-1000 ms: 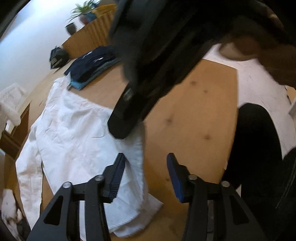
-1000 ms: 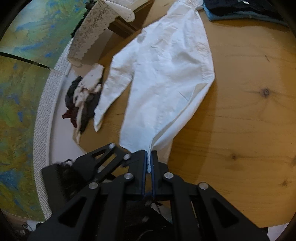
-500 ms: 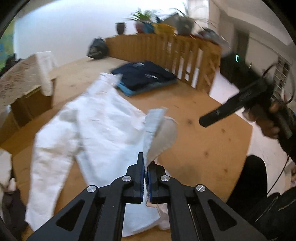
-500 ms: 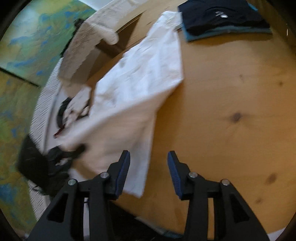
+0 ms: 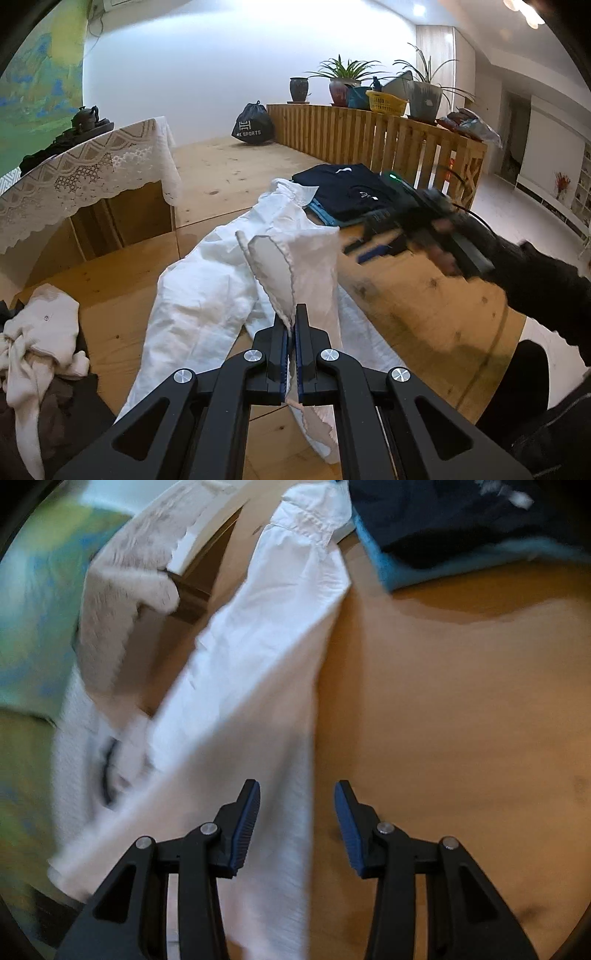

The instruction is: Fold clothes

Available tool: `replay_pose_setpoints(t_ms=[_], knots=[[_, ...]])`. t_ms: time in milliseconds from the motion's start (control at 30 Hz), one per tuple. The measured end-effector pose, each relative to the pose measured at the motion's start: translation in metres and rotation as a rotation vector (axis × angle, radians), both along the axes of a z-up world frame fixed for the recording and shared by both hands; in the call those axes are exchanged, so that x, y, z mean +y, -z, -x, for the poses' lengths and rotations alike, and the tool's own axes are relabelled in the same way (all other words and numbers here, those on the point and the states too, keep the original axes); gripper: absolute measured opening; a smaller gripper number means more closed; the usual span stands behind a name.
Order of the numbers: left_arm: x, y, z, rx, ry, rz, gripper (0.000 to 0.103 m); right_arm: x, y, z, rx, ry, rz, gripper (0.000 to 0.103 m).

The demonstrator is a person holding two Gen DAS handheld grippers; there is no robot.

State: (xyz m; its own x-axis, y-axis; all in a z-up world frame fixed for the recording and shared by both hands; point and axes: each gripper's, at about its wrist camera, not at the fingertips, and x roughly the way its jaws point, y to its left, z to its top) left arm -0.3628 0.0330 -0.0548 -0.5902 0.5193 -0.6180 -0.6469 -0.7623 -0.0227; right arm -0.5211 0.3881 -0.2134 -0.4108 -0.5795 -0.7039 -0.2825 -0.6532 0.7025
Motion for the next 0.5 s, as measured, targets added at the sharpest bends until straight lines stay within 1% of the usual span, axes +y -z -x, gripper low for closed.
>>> replay_pose_setpoints(t_ms=[100, 133, 267, 367, 500], knots=[[0.003, 0.002, -0.007, 0.011, 0.029, 0.017, 0.002, 0.017, 0.002, 0.011, -0.002, 0.077, 0.072, 0.042], [0.005, 0.002, -0.011, 0.016, 0.044, 0.023, 0.002, 0.023, 0.001, 0.012, 0.000, 0.101, 0.081, 0.042], [0.022, 0.004, -0.028, 0.012, 0.131, 0.011, 0.002, 0.043, -0.005, 0.022, -0.013, 0.156, 0.064, 0.042], [0.039, 0.009, -0.040, 0.007, 0.189, 0.020, 0.002, 0.042, -0.008, 0.038, -0.027, 0.131, 0.035, 0.042], [0.058, 0.014, -0.053, -0.014, 0.248, 0.026, 0.002, 0.030, -0.004, 0.057, -0.087, 0.074, -0.073, 0.042]])
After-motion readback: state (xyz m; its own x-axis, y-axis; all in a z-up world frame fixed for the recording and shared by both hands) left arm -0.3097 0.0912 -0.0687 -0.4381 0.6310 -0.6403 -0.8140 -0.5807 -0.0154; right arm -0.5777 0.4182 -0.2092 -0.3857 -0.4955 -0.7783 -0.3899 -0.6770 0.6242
